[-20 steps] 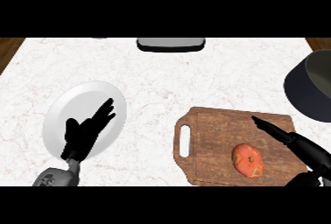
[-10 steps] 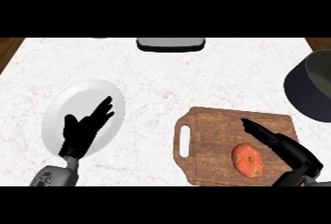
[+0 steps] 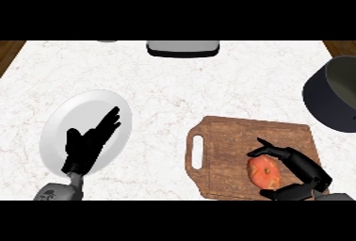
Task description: Pick the squash from the cutting board and place it in the pot
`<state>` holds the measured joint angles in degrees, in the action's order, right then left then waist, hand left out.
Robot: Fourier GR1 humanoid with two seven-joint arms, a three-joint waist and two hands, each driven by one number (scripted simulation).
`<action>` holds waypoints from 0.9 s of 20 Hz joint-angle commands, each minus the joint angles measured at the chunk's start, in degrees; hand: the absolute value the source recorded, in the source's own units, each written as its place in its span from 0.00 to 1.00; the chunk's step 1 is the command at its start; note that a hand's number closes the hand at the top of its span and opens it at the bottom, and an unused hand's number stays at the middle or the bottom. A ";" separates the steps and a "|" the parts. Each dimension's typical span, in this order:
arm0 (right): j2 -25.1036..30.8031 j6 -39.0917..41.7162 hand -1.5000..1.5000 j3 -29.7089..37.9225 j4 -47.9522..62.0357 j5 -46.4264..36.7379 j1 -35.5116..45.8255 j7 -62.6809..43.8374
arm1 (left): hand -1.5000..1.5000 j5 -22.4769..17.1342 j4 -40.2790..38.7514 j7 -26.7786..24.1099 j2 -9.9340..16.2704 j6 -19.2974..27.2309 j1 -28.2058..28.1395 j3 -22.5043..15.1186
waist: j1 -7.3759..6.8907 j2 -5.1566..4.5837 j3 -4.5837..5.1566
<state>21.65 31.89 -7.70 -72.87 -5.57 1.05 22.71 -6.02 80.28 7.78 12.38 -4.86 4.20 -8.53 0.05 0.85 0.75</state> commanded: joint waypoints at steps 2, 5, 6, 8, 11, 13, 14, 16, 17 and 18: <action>-3.62 -1.67 1.00 -2.69 9.25 -4.78 0.20 6.99 | 0.50 1.87 -4.88 -0.86 -1.82 0.68 2.56 -0.12 | -0.09 -1.06 -0.79; -5.15 0.77 1.00 -1.57 10.52 -1.72 3.40 4.18 | 0.50 0.42 0.38 4.45 -0.60 -0.09 2.38 0.27 | -0.46 -0.96 -0.80; -2.55 2.67 1.00 -0.20 12.92 -1.57 3.87 7.15 | 0.50 0.83 -2.55 2.11 -1.56 -0.19 3.82 0.37 | -0.23 -1.06 -0.79; -5.56 1.17 1.00 -0.64 12.51 -0.65 1.68 7.75 | 0.50 0.34 1.30 2.43 -0.10 -0.52 0.26 0.79 | -0.58 -0.91 -0.80; 10.19 10.68 1.00 7.42 18.22 3.16 3.00 18.87 | 0.50 1.30 -0.24 1.18 -1.75 0.60 0.55 -0.11 | -0.59 -1.35 -0.97; 18.07 13.66 1.00 11.06 18.22 5.94 3.74 19.25 | 0.50 0.57 0.24 0.98 -1.46 0.00 1.06 0.32 | -0.12 -1.77 -1.21; 19.66 13.65 1.00 12.11 18.49 7.17 3.81 19.28 | 0.50 1.13 -0.53 0.12 -1.02 -0.05 0.32 0.30 | 0.14 -2.08 -1.33; 23.12 14.17 1.00 13.75 19.94 9.16 3.90 18.22 | 0.50 0.91 0.46 0.39 -0.85 -0.04 -0.46 0.37 | -0.41 -2.07 -1.62; 24.45 14.91 1.00 14.77 20.64 10.57 3.61 19.68 | 0.50 0.78 0.17 0.31 -2.03 0.39 -0.30 -0.04 | 0.46 -2.04 -1.66; 26.71 15.26 1.00 16.14 20.74 11.83 4.44 20.06 | 0.50 0.79 1.01 0.64 -1.56 0.41 0.04 0.26 | 0.35 -1.67 -1.71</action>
<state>40.51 36.10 3.92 -56.27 2.65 4.99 34.17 -5.18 81.31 8.05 11.21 -4.76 4.20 -8.20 -0.10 -0.48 -0.57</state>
